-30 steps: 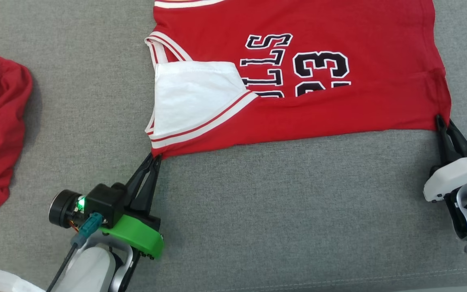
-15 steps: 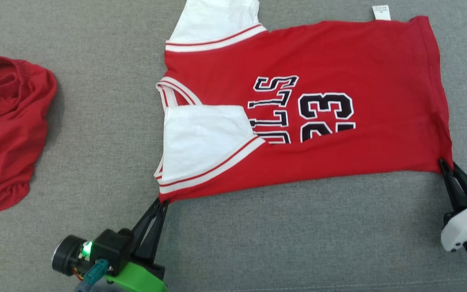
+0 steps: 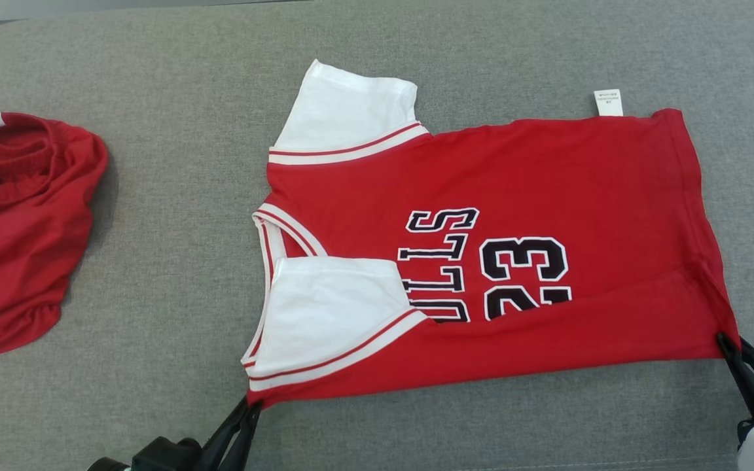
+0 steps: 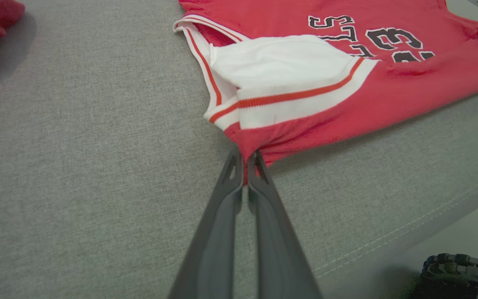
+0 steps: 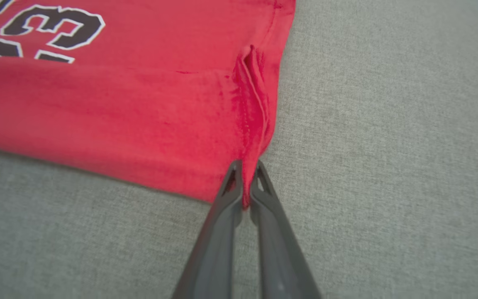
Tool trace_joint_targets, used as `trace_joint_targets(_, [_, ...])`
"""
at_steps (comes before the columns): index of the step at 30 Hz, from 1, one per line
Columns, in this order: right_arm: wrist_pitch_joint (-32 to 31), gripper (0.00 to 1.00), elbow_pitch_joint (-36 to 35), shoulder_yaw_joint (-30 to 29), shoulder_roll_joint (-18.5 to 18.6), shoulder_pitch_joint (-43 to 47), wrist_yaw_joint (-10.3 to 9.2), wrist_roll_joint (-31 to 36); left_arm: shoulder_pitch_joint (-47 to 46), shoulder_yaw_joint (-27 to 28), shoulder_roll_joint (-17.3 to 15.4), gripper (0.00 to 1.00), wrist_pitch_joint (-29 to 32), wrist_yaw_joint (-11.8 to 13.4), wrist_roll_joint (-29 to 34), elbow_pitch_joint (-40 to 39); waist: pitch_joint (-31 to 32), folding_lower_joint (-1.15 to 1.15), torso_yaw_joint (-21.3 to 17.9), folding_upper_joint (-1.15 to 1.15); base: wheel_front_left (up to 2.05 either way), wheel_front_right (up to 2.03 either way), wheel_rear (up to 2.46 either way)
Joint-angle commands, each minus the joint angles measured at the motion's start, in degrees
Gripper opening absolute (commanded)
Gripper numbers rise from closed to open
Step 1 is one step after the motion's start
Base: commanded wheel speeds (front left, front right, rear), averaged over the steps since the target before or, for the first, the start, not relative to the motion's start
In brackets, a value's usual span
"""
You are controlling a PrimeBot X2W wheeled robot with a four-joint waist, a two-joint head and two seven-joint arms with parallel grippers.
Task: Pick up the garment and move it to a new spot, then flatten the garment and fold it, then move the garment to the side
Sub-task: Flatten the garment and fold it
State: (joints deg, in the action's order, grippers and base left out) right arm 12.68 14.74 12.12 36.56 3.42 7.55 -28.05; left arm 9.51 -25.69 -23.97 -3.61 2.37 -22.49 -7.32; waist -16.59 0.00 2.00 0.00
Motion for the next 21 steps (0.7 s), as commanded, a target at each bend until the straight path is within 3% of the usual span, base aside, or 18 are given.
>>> trace_joint_targets(1, [-0.36,0.00,-0.09,0.13,0.65,0.84,-0.12,-0.25,0.81,0.08,-0.37,0.00,0.29,-0.86,-1.33,0.74,0.25,0.00,-0.22,0.00,0.00,0.00,0.00])
trace_joint_targets(3, [-0.81,0.00,-0.34,0.45,0.15,0.94,-0.12,-0.51,0.57,-0.64,-0.54,0.00,0.80,-1.86,-1.62,2.04,0.43,0.00,-0.39,0.00,0.00,0.00,0.00])
trace_joint_targets(4, [-0.98,0.07,-0.47,0.52,0.06,0.91,-0.12,-0.35,0.43,-0.86,-0.40,0.00,0.99,-2.20,-2.06,2.67,0.50,0.00,-0.44,0.00,0.00,0.00,0.00])
trace_joint_targets(5, [-1.05,0.29,-0.32,0.68,0.33,0.94,-0.12,0.11,0.14,-1.28,-0.37,0.00,1.43,-2.65,-2.16,3.51,0.55,0.00,-0.46,0.00,0.00,0.00,0.00])
trace_joint_targets(6, [-1.16,0.33,-0.19,0.69,0.44,0.91,-0.12,0.42,-0.13,-1.50,-0.31,0.00,1.66,-2.85,-2.30,4.07,0.59,0.00,-0.48,0.00,0.00,0.00,0.00])
trace_joint_targets(7, [-0.95,0.46,0.20,0.60,0.60,0.79,-0.12,0.65,-0.42,-1.49,0.04,0.00,1.65,-2.96,-2.75,4.76,0.62,0.00,-0.47,0.00,0.00,0.00,0.00])
trace_joint_targets(8, [-0.77,0.69,0.43,0.61,0.59,0.67,-0.12,0.78,-0.59,-1.53,0.21,0.00,1.58,-3.04,-2.82,5.31,0.65,0.00,-0.48,0.00,0.00,0.00,0.00])
trace_joint_targets(9, [-0.68,1.00,0.51,0.51,0.52,0.56,-0.12,1.08,-0.97,-1.65,0.37,0.20,1.49,-3.14,-2.93,5.98,0.72,0.00,-0.50,0.00,0.00,0.00,0.00])
trace_joint_targets(10, [-0.78,1.00,0.32,0.22,0.32,0.57,-0.12,1.37,-1.29,-1.71,0.54,0.38,1.39,-3.11,-2.98,6.51,0.80,0.00,-0.54,0.00,0.00,0.00,0.00])
trace_joint_targets(11, [-0.84,1.00,0.20,-0.16,0.24,0.78,-0.11,1.63,-1.61,-1.76,0.81,0.79,1.26,-3.06,-3.05,7.10,0.88,0.00,-0.56,0.00,0.00,0.00,0.00])
trace_joint_targets(12, [-0.77,1.00,0.17,-0.51,0.32,1.04,-0.11,1.85,-1.79,-1.67,1.23,1.00,1.03,-2.96,-3.39,7.58,0.94,0.00,-0.55,0.00,0.00,0.00,0.00])
trace_joint_targets(17, [0.20,1.00,-2.65,-4.45,0.53,2.78,-0.11,4.30,-2.21,-0.44,2.57,1.00,-2.40,-3.14,-4.96,9.16,1.51,0.00,-0.88,0.00,0.00,0.00,0.00])
trace_joint_targets(21, [1.57,1.00,-7.05,-7.78,-0.47,3.90,-0.10,6.91,-1.24,2.99,1.10,1.00,-4.48,-2.90,-7.20,5.33,2.29,0.00,-1.33,0.00,0.00,0.00,0.00])
